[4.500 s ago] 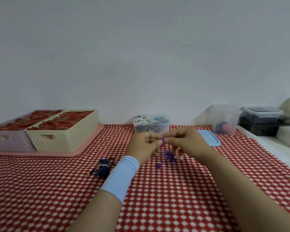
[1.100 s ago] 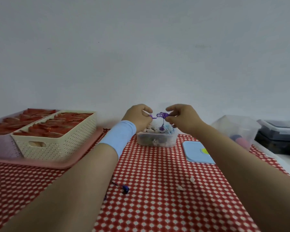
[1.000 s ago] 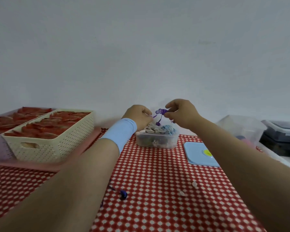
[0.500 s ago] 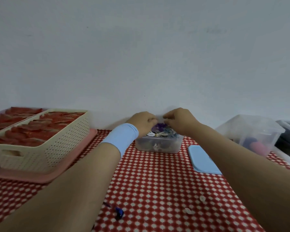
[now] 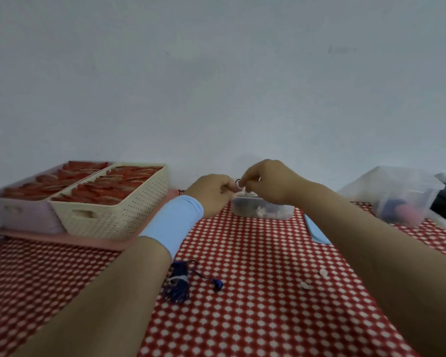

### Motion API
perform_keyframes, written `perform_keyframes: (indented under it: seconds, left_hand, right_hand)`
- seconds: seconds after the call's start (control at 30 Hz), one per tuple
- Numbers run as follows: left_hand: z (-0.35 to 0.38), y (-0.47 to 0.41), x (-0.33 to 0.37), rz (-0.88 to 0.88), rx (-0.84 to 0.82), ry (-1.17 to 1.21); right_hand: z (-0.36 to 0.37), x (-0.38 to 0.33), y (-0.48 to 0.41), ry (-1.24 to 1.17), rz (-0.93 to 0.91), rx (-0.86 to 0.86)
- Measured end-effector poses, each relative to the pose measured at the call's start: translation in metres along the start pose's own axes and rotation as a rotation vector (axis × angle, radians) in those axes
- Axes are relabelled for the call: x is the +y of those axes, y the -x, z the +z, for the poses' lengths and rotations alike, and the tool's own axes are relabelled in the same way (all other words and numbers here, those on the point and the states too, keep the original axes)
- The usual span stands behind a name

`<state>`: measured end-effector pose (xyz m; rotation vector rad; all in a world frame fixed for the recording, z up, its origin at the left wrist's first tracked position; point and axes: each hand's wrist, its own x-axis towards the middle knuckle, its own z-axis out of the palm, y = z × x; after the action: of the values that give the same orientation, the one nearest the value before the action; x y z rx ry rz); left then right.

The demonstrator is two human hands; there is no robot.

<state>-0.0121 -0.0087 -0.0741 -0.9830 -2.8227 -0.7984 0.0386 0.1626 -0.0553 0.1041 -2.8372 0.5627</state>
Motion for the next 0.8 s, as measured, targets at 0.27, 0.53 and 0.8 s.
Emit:
perform_keyframes:
  seconds: [0.27,0.53,0.8]
  left_hand:
    - [-0.023,0.080,-0.033,-0.162,-0.227,-0.136]
    - [-0.023,0.123,-0.038,-0.317,-0.432,-0.244]
    - [-0.019,0.110,-0.003,-0.271,-0.171,0.258]
  right_hand:
    - [0.049,-0.069,0.036,-0.088,-0.034,-0.529]
    - [0.073,-0.088,0.054,0.036,0.034,-0.557]
    - [0.023,-0.057,0.082,-0.295,0.129,-0.332]
